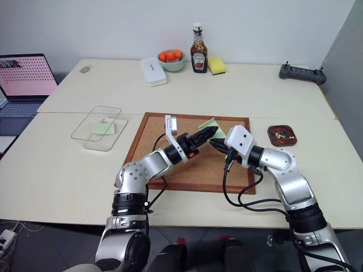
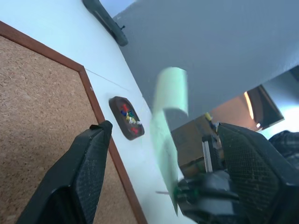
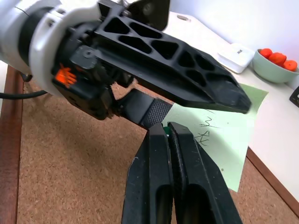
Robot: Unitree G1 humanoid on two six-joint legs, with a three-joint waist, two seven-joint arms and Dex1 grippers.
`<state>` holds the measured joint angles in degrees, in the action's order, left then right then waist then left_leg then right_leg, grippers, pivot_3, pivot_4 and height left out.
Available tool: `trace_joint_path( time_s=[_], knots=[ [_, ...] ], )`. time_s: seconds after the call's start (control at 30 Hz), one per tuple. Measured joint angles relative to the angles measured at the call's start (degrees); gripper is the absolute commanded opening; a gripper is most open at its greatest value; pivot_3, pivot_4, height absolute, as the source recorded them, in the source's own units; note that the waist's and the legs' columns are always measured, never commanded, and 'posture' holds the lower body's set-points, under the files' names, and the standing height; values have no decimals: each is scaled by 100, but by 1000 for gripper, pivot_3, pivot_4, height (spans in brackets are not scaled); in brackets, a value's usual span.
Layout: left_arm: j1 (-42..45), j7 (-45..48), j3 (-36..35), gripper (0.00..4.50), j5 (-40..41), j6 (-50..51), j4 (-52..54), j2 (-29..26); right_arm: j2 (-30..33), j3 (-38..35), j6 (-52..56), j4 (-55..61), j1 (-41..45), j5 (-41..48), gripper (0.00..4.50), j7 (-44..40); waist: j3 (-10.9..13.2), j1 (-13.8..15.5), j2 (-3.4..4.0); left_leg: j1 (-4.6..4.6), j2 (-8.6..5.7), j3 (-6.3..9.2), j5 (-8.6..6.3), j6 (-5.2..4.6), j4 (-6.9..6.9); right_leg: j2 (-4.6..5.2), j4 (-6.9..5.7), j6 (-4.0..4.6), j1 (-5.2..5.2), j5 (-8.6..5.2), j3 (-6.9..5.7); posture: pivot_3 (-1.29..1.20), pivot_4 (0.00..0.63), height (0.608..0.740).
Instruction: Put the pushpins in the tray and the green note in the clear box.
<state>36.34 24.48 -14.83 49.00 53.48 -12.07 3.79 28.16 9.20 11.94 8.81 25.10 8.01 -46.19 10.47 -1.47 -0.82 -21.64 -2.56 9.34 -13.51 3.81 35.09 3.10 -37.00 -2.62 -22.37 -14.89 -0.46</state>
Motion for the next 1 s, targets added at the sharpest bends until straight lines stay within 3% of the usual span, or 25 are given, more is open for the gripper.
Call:
trace_joint_path(
  time_s=[0.27, 0.63, 1.0],
  knots=[
    [302, -7, -131, 2086, 44, -61, -631, 107, -34, 12, 82, 52, 13, 1, 0, 4, 0, -3, 0, 0, -1, -2, 0, 1, 2, 0, -1, 0, 0, 0, 1, 0, 150, 740],
    [302, 7, -245, 78, 271, 45, -660, 152, -35, 11, 116, 54, 37, 1, 0, 11, 0, -3, 0, 0, -1, -2, 1, 2, 4, 0, -2, 0, 0, 1, 2, 0, 150, 740],
    [237, 43, -258, 78, 484, 223, -544, 89, -102, -16, 99, 112, 40, 22, 0, 20, 0, -6, 0, 1, 0, -2, 1, 2, 6, 0, -5, 1, 0, 1, 3, 0, 150, 740]
  ],
)
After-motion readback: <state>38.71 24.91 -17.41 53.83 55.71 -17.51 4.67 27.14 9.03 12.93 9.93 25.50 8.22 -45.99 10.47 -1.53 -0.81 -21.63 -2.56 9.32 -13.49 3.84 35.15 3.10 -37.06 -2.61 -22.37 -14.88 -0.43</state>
